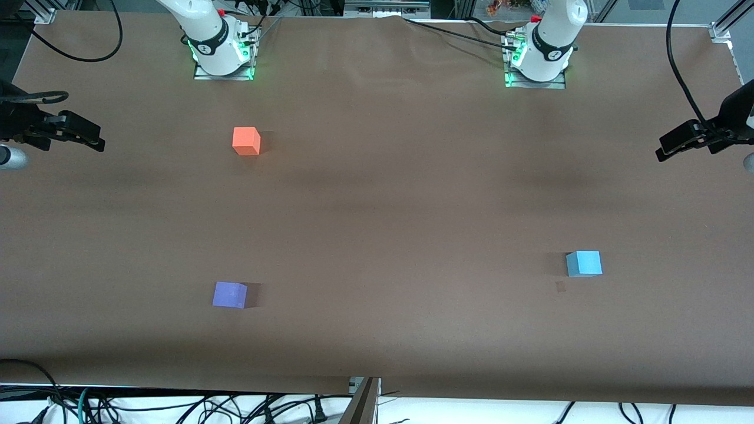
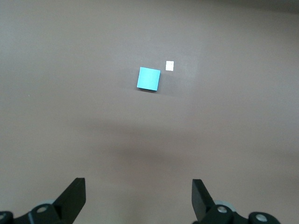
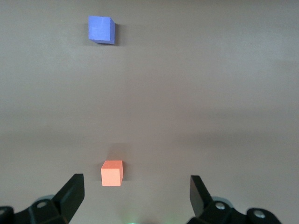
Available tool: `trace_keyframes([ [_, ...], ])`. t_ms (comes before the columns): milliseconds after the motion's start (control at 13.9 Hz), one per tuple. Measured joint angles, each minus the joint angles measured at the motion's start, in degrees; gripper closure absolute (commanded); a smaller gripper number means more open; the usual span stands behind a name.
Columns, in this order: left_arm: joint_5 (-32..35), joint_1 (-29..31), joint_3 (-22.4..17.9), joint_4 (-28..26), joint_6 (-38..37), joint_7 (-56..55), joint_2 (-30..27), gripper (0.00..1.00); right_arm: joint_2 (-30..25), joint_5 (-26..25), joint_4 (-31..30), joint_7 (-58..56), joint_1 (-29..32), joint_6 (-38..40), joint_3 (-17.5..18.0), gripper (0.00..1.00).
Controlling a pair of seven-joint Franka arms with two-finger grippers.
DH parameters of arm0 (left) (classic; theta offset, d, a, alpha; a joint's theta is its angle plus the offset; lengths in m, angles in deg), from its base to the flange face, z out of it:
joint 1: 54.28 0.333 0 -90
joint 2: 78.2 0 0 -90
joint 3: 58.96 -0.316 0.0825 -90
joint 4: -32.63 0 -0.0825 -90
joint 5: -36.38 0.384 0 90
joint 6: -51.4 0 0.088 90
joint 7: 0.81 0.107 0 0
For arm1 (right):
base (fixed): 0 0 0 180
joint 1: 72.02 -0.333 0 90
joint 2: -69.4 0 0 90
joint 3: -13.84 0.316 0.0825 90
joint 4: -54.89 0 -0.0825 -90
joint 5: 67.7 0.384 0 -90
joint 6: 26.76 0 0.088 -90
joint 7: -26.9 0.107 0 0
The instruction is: Place blue block between orange and purple blocks
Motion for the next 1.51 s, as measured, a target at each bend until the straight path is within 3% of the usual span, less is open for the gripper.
trace_keyframes([
  [1149,0.0,-0.5,0.55,-0.01,-0.04,0.0,0.25,0.0,0.0,0.0,0.0,0.0,0.0,0.0,-0.01,0.0],
  [1508,-0.01,-0.51,0.55,-0.34,1.39,0.19,4.33,0.0,0.01,0.0,0.0,0.0,0.01,0.0,-0.11,0.0],
])
